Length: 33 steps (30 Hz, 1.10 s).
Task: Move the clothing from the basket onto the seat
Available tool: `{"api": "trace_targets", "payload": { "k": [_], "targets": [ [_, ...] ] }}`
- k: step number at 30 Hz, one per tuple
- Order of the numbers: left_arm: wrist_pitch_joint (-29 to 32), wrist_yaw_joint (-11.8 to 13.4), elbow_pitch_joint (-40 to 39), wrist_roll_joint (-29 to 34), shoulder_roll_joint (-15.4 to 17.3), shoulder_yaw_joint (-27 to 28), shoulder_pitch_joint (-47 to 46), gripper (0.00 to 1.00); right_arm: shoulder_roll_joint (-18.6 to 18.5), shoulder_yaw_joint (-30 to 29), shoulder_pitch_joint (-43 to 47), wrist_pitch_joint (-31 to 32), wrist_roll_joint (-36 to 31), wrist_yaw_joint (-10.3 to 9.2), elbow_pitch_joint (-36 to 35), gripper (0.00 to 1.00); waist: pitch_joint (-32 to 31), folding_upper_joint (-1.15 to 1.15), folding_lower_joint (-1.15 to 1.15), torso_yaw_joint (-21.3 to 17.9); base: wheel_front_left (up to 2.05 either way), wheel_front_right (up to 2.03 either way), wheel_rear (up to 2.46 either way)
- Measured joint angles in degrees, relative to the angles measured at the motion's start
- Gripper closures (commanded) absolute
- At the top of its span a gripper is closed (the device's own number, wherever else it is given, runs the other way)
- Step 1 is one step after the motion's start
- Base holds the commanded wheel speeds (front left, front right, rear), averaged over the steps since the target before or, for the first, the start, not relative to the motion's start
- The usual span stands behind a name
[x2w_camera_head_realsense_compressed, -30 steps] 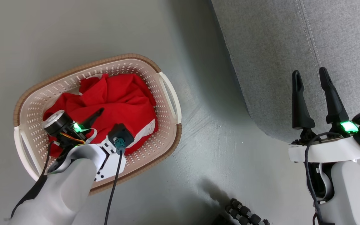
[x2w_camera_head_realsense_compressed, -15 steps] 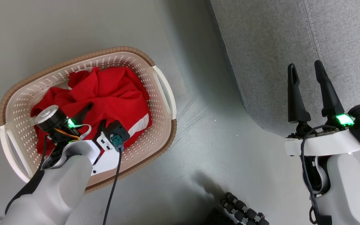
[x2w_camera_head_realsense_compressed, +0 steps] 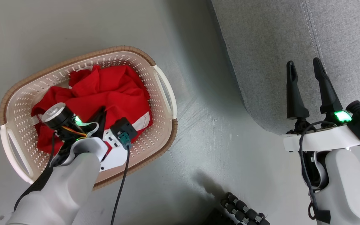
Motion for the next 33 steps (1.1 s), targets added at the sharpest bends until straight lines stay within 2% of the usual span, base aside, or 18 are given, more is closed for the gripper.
{"api": "trace_targets", "payload": {
  "k": [14,21,33],
  "targets": [
    [-4.74,1.64,-1.60,-2.18,-1.22,1.24,-0.64,1.00,-0.01,-0.27,-1.93,-0.07,-0.40,0.00,0.66,0.00,-2.46,0.00,0.00,2.02,0.00,0.00,0.00],
    [-7.70,3.21,-3.34,-4.26,-1.55,2.97,-0.07,1.00,-0.02,-1.13,-1.96,-0.07,-1.55,0.00,0.78,0.00,-4.31,0.00,0.00,3.37,0.00,0.00,0.00],
    [-10.10,6.16,-7.80,-9.46,-4.05,6.93,2.70,1.00,-0.09,-1.68,-3.09,-0.08,-4.49,0.00,1.11,0.00,-8.61,0.00,0.00,6.15,0.00,0.00,0.00]
  ]
}}
